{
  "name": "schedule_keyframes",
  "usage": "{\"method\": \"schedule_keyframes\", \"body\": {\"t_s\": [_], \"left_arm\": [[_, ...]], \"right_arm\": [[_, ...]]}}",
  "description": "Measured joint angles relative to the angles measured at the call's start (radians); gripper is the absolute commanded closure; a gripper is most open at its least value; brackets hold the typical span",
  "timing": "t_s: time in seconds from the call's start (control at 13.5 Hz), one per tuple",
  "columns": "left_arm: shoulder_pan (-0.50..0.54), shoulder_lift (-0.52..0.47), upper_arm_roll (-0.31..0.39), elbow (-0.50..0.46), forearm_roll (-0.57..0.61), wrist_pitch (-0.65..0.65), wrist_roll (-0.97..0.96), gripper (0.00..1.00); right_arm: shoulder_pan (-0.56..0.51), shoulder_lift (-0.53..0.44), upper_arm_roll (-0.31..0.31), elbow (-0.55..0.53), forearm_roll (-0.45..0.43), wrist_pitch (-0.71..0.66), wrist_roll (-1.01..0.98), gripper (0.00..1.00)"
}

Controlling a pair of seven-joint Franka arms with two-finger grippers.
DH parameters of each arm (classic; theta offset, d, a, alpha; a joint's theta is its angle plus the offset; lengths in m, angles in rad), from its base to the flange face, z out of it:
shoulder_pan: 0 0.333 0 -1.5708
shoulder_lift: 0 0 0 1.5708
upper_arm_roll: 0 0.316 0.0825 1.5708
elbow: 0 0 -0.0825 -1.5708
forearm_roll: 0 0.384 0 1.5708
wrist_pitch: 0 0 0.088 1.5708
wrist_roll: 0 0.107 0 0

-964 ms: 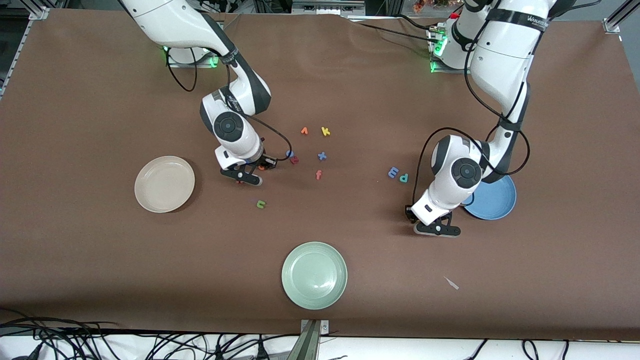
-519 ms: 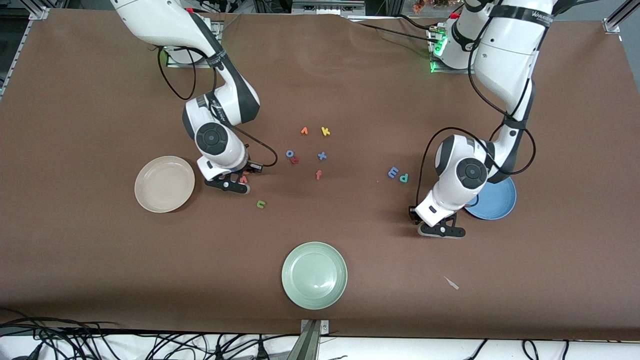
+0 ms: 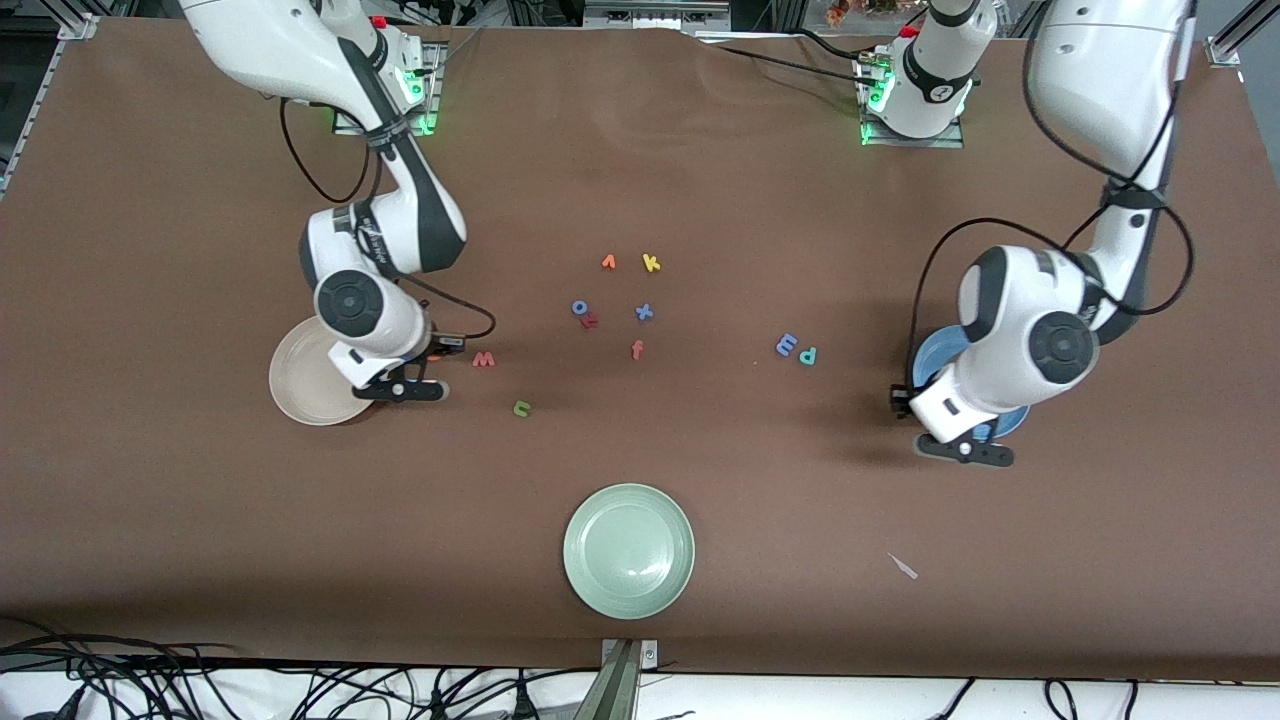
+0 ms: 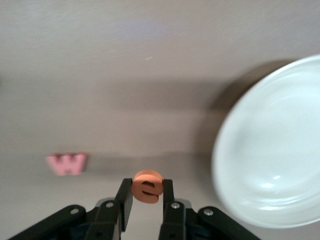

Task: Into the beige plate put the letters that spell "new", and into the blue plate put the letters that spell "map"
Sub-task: 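Drop the e on the white plate while the left gripper drops D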

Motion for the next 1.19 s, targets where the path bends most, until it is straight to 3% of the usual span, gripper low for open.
{"method": "schedule_keyframes", "body": {"t_s": [0.15, 0.3, 0.52, 0.59, 0.67, 0.74, 0.89, 1.04, 1.19], "left_arm": [[0.055, -0.013, 0.001, -0.060, 0.000, 0.001, 0.072, 0.64], [0.078, -0.015, 0.000, -0.121, 0.000, 0.018, 0.091, 0.44], [0.078, -0.015, -0.005, -0.191, 0.000, 0.091, 0.093, 0.40], [0.078, -0.016, -0.007, -0.192, 0.000, 0.097, 0.093, 0.39], [0.076, -0.019, -0.009, -0.189, 0.000, 0.101, 0.092, 0.38], [0.073, -0.026, -0.014, -0.181, 0.000, 0.103, 0.092, 0.37], [0.048, -0.035, -0.033, -0.157, -0.002, 0.103, 0.063, 0.31], [-0.009, -0.038, -0.058, -0.145, -0.041, 0.103, -0.052, 0.16], [-0.089, -0.036, -0.066, -0.146, -0.081, 0.103, -0.164, 0.11]], "right_arm": [[-0.002, 0.000, -0.065, 0.000, 0.000, -0.003, -0.138, 0.83], [-0.005, 0.000, -0.114, -0.001, 0.000, -0.004, -0.243, 0.83], [-0.014, 0.008, -0.134, -0.002, 0.000, -0.004, -0.284, 0.78], [-0.024, 0.014, -0.135, -0.003, 0.000, -0.001, -0.304, 0.47], [-0.039, 0.022, -0.135, -0.003, 0.000, 0.005, -0.328, 0.06], [-0.057, 0.030, -0.135, -0.003, 0.001, 0.012, -0.348, 0.00], [-0.080, 0.037, -0.135, -0.003, 0.002, 0.019, -0.357, 0.00], [-0.079, 0.035, -0.129, -0.001, 0.028, 0.019, -0.354, 0.00], [-0.068, 0.032, -0.124, 0.005, 0.075, 0.019, -0.344, 0.00]]}}
